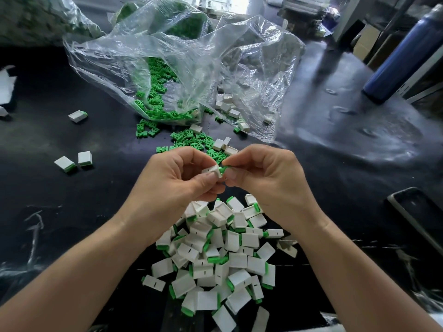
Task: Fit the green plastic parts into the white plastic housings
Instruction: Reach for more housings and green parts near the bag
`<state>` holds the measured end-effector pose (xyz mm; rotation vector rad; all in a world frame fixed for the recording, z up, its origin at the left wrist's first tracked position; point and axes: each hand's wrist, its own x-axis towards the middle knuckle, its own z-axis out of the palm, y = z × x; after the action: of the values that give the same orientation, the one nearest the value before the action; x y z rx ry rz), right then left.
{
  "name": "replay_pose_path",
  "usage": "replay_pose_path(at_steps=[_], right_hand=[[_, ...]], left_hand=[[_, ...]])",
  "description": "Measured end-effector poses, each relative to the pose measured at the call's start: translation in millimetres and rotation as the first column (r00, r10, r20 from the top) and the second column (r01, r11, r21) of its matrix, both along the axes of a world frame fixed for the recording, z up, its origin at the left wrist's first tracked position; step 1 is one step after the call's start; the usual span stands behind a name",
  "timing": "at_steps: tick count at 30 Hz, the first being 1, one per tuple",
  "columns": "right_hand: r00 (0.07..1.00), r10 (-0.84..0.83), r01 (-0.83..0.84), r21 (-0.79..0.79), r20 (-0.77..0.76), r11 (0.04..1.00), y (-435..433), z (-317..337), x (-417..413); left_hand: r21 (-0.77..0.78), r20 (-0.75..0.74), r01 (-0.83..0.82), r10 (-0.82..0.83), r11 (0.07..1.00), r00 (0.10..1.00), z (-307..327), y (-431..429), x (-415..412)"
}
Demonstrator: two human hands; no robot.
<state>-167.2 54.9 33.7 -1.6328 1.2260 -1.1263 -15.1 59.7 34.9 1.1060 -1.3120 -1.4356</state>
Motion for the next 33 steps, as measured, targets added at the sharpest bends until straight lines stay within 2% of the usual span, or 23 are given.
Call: replay_pose_path(at_steps=[5, 11, 14, 20, 26, 30, 33], right_hand=[[0.999, 0.006, -0.007, -0.025, -0.048, 1.0, 0, -2, -1], [0.974, 0.019, -0.065, -0.198, -0.226, 0.978, 2, -6, -2], [0.953, 0.03, -0.106, -0.238, -0.303, 0.966, 2, -5, -3], [0.929, 0.034, -0.148, -0.284, -0.369, 0.947, 3, -3, -4], [0.856, -0.01, -0.217, -0.377, -0.517, 0.9, 7, -1, -1], [0.797, -0.029, -0.273, -0.404, -0.603, 0.873, 9, 0, -1], [0.804, -0.025, -0.283, -0.42, -0.594, 0.862, 8, 1, -2]], left_hand=[[-0.082, 0.094, 0.029, -0.022, 0.996, 0.995, -1, 1, 2], [-0.266, 0.335, 0.055, 0.038, 0.963, 0.941, -8, 2, 6], [-0.324, 0.406, 0.082, 0.06, 0.943, 0.912, -10, 3, 7], [-0.325, 0.423, 0.091, 0.059, 0.941, 0.904, -9, 4, 7], [-0.447, 0.556, 0.15, 0.142, 0.882, 0.819, -8, 8, 8], [-0.469, 0.614, 0.191, 0.163, 0.862, 0.772, -9, 8, 7], [-0.45, 0.588, 0.189, 0.13, 0.873, 0.798, -9, 8, 7]])
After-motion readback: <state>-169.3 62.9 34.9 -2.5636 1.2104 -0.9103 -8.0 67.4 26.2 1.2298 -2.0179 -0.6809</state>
